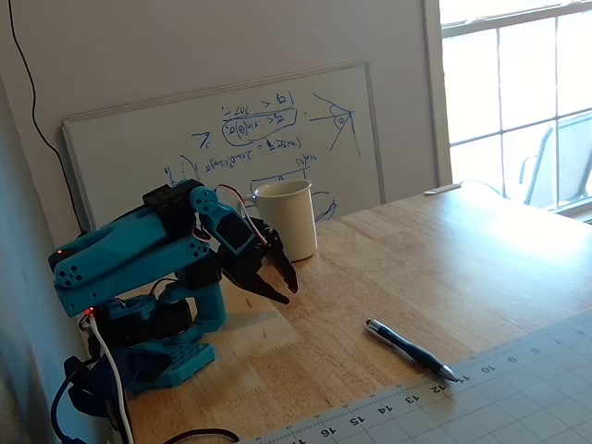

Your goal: Grasp a pen and put it in a mug.

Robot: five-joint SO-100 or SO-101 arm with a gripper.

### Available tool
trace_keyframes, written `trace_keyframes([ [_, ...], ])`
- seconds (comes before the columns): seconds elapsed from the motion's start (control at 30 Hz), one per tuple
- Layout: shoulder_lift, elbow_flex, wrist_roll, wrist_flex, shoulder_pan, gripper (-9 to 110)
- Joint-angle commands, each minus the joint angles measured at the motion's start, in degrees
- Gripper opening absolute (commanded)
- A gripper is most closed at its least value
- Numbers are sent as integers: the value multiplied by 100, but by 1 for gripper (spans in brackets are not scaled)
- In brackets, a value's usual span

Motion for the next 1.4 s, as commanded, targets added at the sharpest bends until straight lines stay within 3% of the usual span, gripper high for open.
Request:
trace_keyframes([
  [0.0,-853,-756,-308,-44,246,21],
  [0.23,-2865,-2021,-308,0,580,33],
  [0.67,-6565,-4658,-387,0,1644,34],
  [1.13,-8903,-6548,-3322,-79,3612,34],
  [1.37,-9967,-7541,-3533,-88,4210,34],
])
